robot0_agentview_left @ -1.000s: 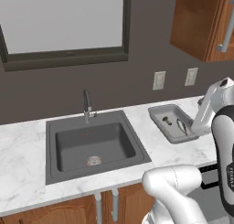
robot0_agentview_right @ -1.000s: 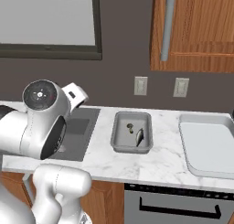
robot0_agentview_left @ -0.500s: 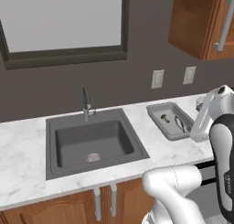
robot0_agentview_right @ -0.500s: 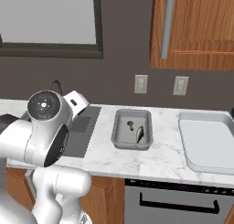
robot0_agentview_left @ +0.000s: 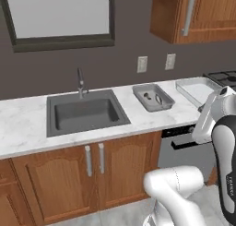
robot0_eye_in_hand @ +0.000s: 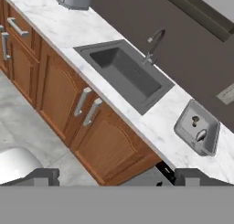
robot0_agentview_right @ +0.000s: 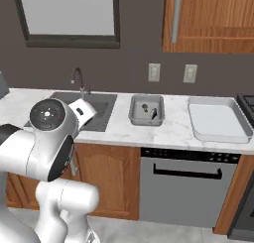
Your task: Place one mushroom and one fish in each tupperware on the nearby counter, to pack two identical lunches.
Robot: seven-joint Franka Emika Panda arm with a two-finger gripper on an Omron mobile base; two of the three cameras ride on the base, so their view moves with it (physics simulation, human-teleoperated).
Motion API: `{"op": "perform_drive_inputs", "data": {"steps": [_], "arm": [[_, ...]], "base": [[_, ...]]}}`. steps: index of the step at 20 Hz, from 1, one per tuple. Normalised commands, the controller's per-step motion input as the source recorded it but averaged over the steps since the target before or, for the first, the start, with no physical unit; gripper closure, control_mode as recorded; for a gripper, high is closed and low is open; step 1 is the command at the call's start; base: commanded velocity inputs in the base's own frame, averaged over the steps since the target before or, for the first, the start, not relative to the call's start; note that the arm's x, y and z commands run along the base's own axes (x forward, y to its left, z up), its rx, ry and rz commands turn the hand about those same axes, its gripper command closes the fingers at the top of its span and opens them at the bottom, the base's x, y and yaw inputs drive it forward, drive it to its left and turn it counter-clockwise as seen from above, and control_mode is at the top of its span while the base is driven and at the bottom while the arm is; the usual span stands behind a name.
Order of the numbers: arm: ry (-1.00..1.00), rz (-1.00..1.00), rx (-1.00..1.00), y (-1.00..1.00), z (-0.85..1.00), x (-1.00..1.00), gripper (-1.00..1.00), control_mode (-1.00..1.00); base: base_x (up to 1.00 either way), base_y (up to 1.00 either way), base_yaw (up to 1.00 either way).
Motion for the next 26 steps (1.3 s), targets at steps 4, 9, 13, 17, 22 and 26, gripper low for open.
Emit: {"op": "perform_drive_inputs", "data": {"steps": [4,9,13,17,22,26], "arm": [[0.00,0.00,0.00,0.00,0.00,0.00,-1.00,1.00],[0.00,0.00,0.00,0.00,0.00,0.00,-1.00,1.00],[0.00,0.00,0.00,0.00,0.00,0.00,-1.00,1.00],[0.00,0.00,0.00,0.00,0.00,0.00,-1.00,1.00],[0.00,0.00,0.00,0.00,0.00,0.00,-1.00,1.00],[0.00,0.00,0.00,0.00,0.00,0.00,-1.00,1.00]], "base": [[-1.00,-0.03,0.00],[-0.75,-0.72,-0.09],[-0.30,-1.00,-0.15],[-0.07,-1.00,-0.18],[-0.17,-1.00,-0.17],[-0.54,-1.00,-0.12]]}}
